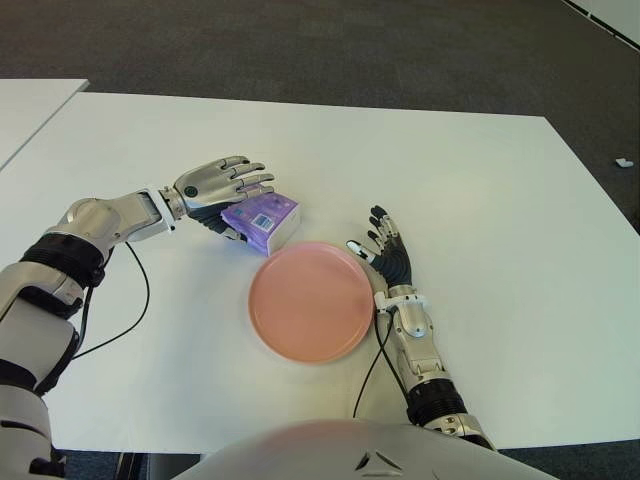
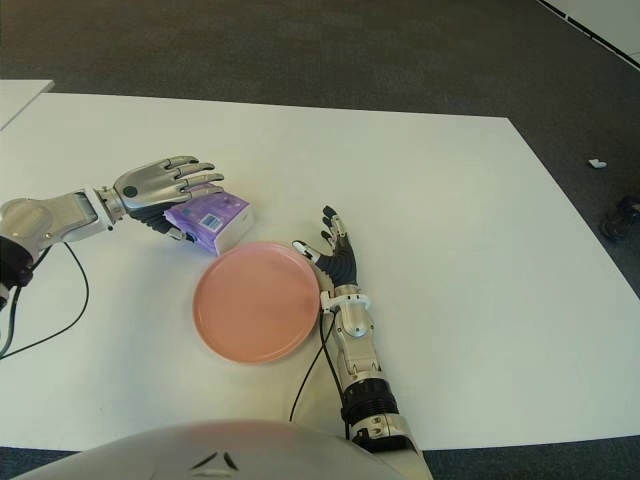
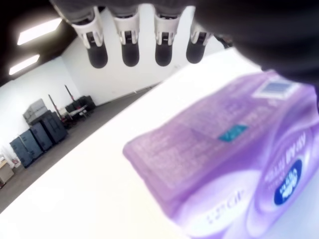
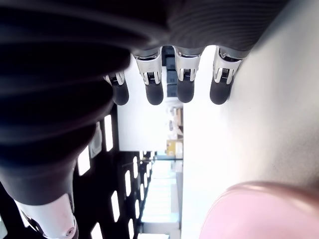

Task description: Put the tissue paper into the plate.

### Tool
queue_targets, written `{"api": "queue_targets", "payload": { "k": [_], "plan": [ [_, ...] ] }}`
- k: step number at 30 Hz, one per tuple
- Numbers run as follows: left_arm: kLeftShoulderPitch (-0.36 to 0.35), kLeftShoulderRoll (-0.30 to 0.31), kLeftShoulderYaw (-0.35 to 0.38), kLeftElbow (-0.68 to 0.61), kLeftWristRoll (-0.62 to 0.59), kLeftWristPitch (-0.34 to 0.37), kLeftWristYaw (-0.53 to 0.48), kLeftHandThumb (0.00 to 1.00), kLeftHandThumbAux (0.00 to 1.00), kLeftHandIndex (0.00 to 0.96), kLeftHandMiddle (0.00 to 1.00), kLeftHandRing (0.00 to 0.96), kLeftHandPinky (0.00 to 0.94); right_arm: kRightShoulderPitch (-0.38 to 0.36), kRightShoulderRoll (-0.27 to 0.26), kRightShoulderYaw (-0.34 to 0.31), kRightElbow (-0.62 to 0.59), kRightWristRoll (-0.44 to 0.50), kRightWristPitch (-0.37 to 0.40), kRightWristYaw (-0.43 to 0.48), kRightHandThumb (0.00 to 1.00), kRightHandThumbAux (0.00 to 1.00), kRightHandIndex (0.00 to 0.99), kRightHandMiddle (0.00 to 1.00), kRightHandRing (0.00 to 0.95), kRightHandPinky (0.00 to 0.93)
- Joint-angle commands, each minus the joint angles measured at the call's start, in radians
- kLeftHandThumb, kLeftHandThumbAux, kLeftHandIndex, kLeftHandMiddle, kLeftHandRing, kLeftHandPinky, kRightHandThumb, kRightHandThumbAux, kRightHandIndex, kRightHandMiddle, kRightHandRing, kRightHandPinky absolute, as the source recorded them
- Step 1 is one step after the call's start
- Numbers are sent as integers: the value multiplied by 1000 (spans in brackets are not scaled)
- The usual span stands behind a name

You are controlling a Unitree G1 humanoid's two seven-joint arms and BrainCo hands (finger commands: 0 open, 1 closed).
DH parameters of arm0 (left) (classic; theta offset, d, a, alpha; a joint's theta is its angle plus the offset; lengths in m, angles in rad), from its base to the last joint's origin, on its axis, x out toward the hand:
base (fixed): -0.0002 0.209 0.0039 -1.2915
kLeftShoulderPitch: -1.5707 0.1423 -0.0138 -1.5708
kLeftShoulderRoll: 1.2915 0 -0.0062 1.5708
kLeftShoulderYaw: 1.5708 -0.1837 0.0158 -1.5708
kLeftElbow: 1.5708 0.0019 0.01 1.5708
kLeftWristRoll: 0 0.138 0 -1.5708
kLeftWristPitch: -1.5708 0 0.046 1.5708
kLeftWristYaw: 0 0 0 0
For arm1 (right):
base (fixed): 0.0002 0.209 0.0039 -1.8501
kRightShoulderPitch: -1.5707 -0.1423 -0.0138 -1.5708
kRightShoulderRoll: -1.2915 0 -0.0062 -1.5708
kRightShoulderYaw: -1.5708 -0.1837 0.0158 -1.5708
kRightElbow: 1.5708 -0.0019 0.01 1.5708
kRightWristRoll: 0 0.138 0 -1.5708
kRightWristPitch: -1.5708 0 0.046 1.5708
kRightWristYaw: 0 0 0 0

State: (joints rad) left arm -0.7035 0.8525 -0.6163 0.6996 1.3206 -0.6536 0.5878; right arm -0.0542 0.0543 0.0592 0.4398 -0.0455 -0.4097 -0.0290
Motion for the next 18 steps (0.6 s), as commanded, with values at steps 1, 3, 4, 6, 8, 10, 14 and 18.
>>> {"api": "queue_targets", "payload": {
  "k": [1,3,4,6,8,10,14,18],
  "plan": [
    [-33,16,-59,25,32,-22,-11,169,204,0,0,0,0,57,-3,-9,63,3,52,1,71,736,0,29,32,62],
    [-40,18,-73,29,30,-28,-19,176,195,0,0,0,0,58,-3,-9,62,3,52,1,73,737,0,29,32,62],
    [-43,19,-80,31,29,-32,-25,177,193,0,0,0,0,59,-4,-9,62,2,53,1,73,737,0,29,32,62],
    [-47,20,-91,36,25,-40,-35,180,184,0,0,0,0,59,-5,-10,61,2,55,1,74,738,0,29,33,62],
    [-53,21,-100,43,18,-53,-44,188,174,0,0,0,0,59,-6,-10,61,2,57,1,76,738,0,29,32,58],
    [-57,23,-105,47,6,-74,-64,200,169,0,0,0,0,61,-8,-10,57,3,60,5,77,737,0,28,31,54],
    [-64,34,-107,47,-28,-126,-144,240,150,0,0,0,0,64,-10,-11,49,7,66,11,76,731,0,27,29,51],
    [-65,53,-96,23,-76,-168,-223,264,137,0,0,0,0,65,-9,-12,46,10,70,14,75,729,0,27,29,51]
  ]
}}
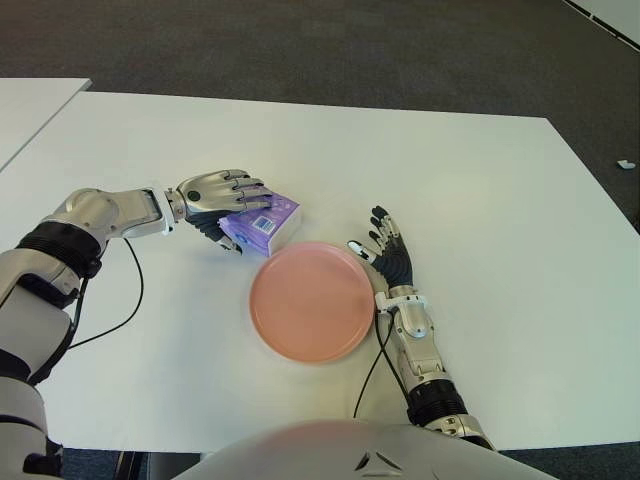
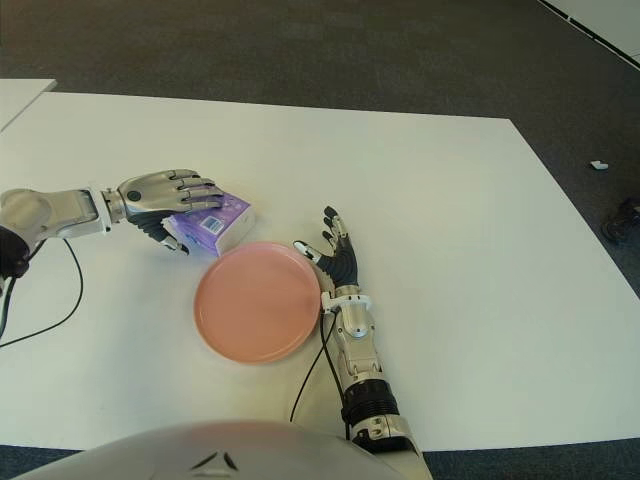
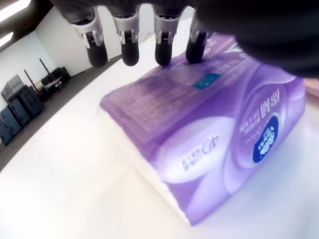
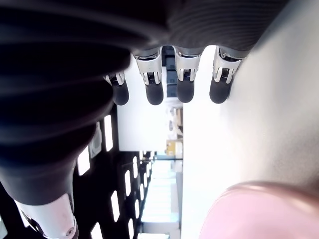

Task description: Put the tissue paper into the plate.

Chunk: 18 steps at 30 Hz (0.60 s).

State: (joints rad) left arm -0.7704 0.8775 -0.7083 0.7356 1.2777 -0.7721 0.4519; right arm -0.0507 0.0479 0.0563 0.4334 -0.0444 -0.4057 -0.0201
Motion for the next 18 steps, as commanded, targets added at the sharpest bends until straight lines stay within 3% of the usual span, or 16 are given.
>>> {"api": "queue_targets", "payload": {
  "k": [1,9,18],
  "plan": [
    [3,35,1,-21,-51,-62,-111,267,136,0,0,0,0,61,-2,-9,51,10,67,6,75,728,0,27,29,51],
    [18,46,38,-45,-145,-92,-241,314,120,0,0,0,0,54,-2,-11,58,17,66,14,80,720,0,29,31,56],
    [32,56,59,-57,-159,-69,-273,368,121,0,0,0,0,48,-1,-14,68,20,65,24,77,713,0,31,33,59]
  ]
}}
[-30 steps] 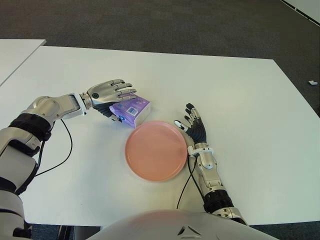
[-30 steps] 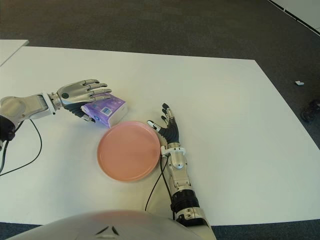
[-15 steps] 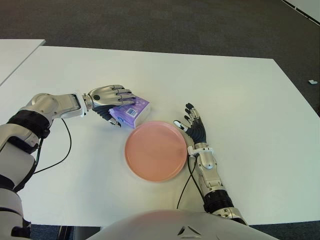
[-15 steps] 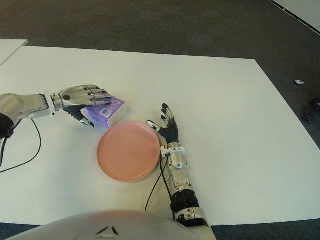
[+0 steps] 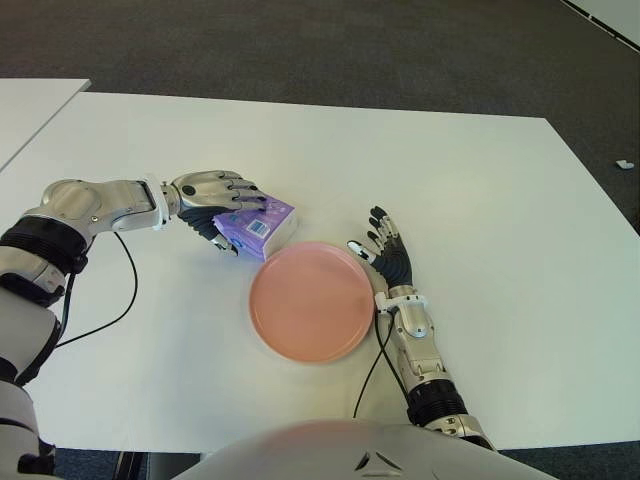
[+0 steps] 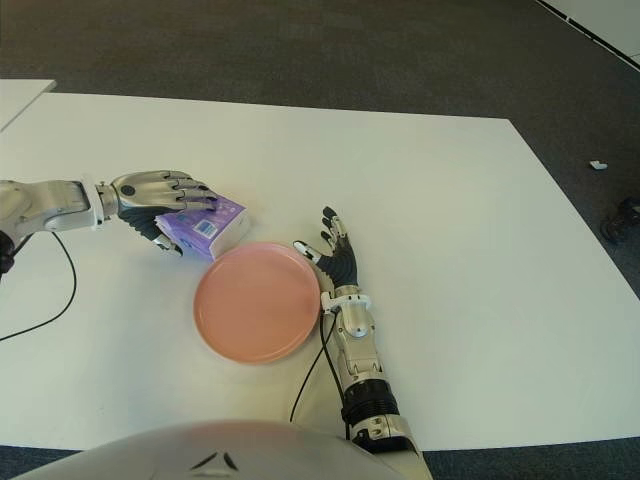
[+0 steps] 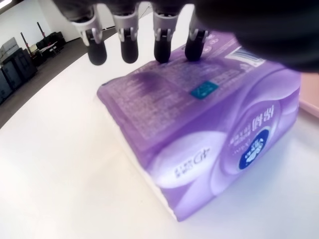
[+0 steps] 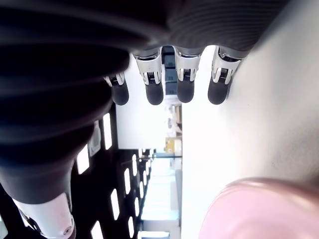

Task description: Put the tissue paper into the plate.

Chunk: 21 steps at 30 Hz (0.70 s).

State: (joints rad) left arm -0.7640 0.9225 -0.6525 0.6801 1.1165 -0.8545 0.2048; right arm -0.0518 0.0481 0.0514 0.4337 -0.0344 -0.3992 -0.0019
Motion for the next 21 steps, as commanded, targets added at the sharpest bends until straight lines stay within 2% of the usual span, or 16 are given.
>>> {"api": "queue_targets", "payload": {
  "k": [1,7,21],
  "plan": [
    [26,12,6,-3,8,23,-22,369,121,0,0,0,0,49,-1,-9,68,10,57,7,76,712,0,31,33,59],
    [25,9,12,-12,24,62,0,340,120,0,0,0,0,50,-2,-9,70,10,53,12,70,711,0,29,33,60],
    [28,-17,22,-8,43,144,174,237,139,0,0,0,0,42,-2,-11,92,2,43,7,57,712,0,25,29,56]
  ]
}}
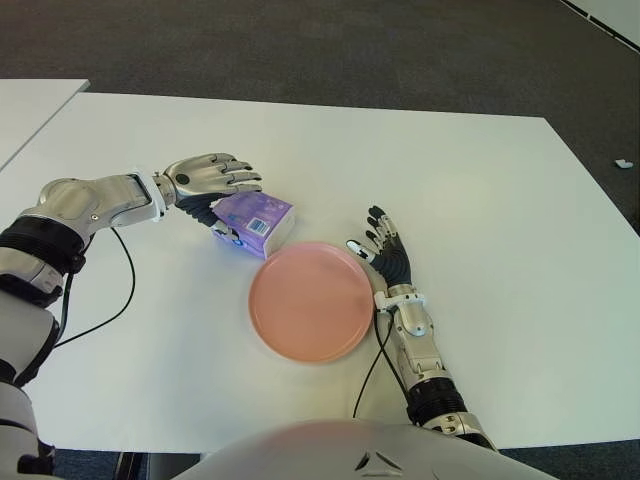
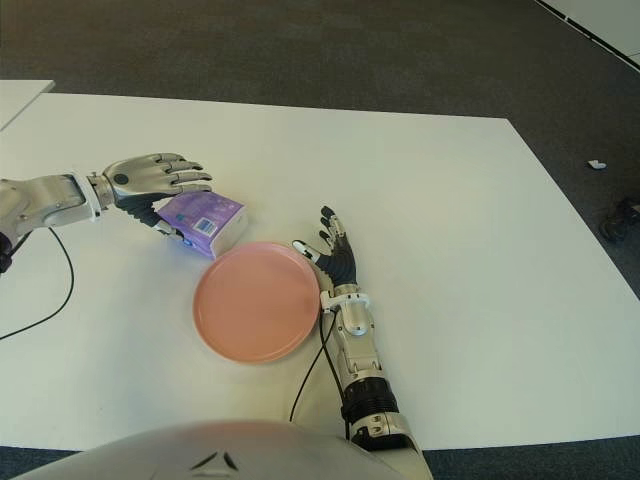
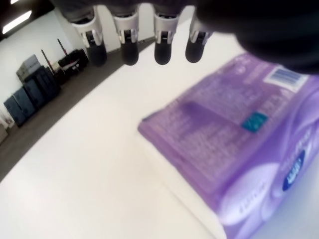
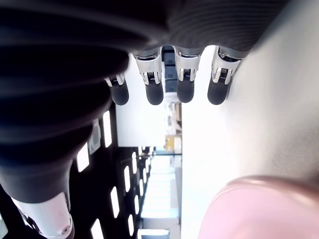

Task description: Put the tissue paper into the plate.

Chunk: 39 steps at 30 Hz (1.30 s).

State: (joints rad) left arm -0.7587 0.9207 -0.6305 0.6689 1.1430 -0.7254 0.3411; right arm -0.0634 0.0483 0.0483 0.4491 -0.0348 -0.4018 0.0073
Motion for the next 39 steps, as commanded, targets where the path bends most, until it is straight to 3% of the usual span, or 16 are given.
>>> {"api": "queue_targets", "payload": {
  "k": [1,9,27,32,39],
  "plan": [
    [23,-15,-1,4,17,17,45,237,140,0,0,0,0,54,-3,-8,77,2,45,-2,57,712,0,24,29,56],
    [24,-58,-32,62,47,55,141,261,152,0,0,0,0,55,-6,-10,80,6,41,5,56,718,0,19,24,50],
    [-13,-171,-179,276,172,171,429,274,177,0,0,0,0,75,-5,-14,67,12,31,20,60,735,0,25,31,56],
    [-21,-198,-213,328,166,168,446,278,174,0,0,0,0,83,-8,-17,61,11,29,22,58,734,0,21,26,52],
    [-42,-217,-257,379,148,122,361,305,165,0,0,0,0,91,-12,-21,53,12,37,24,58,738,0,19,22,46]
  ]
}}
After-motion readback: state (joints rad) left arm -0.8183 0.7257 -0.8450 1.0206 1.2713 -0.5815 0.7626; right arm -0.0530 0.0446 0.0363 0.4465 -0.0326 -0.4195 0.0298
